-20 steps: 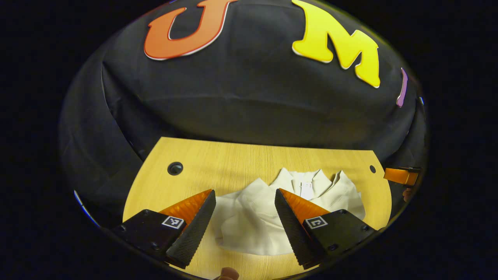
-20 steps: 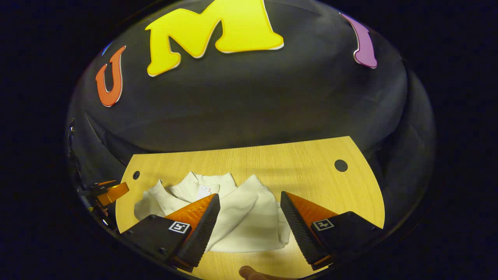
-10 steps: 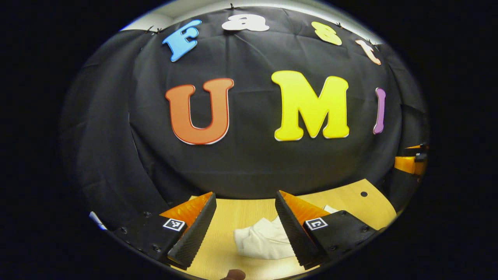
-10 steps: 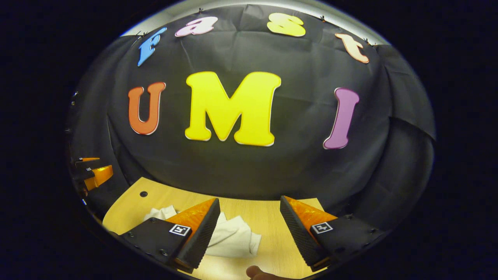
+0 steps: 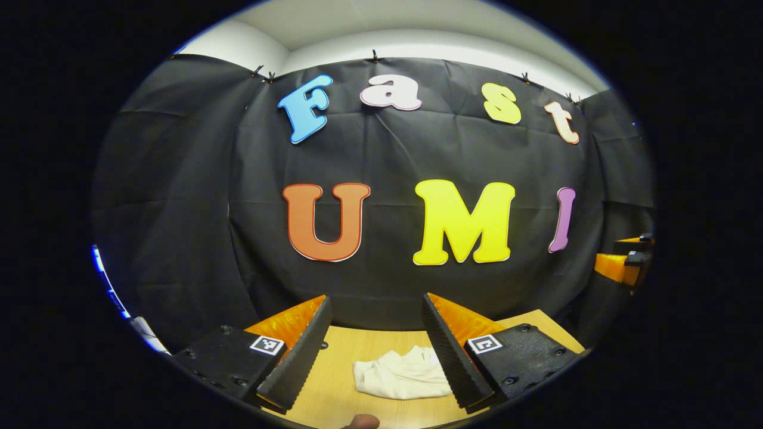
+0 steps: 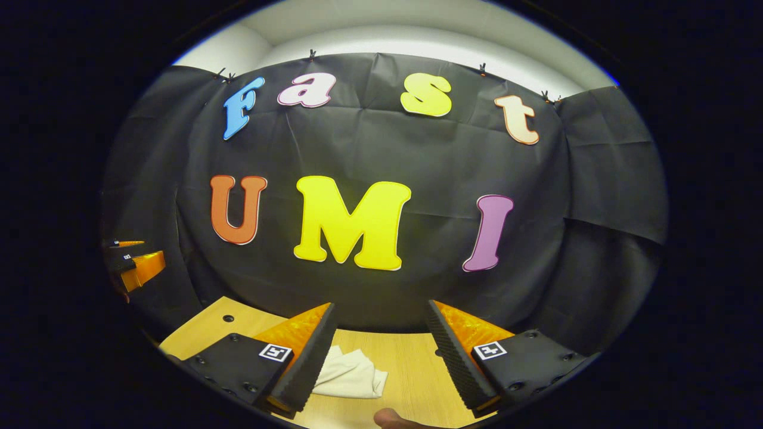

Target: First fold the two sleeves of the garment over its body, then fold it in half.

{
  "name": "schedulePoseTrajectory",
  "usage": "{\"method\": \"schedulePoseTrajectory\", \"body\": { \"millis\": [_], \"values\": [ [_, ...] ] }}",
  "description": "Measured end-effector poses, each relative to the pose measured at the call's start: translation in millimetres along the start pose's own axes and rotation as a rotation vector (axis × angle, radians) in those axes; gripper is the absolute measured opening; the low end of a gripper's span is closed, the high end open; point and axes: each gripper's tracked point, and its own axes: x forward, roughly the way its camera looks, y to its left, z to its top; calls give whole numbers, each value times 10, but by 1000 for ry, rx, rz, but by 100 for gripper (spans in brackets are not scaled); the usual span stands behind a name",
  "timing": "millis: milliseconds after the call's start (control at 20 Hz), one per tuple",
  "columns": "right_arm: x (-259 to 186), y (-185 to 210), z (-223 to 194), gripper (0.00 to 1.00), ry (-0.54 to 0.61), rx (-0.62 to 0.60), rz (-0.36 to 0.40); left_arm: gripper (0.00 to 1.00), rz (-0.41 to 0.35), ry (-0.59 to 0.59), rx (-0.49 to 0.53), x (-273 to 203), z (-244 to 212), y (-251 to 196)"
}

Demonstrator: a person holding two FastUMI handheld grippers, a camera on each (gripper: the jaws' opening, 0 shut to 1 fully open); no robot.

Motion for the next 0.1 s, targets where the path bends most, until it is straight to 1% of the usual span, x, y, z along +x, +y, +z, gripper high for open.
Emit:
{"method": "schedulePoseTrajectory", "body": {
  "millis": [50, 100],
  "values": [
    [-118, -55, -13, 94, -24, 0, -5, 95, 7, -3, 6, -124, -33, 4],
    [-229, -93, 0, 94, -63, -24, -23, 95, 15, -2, 5, -212, -74, 18]
  ]
}}
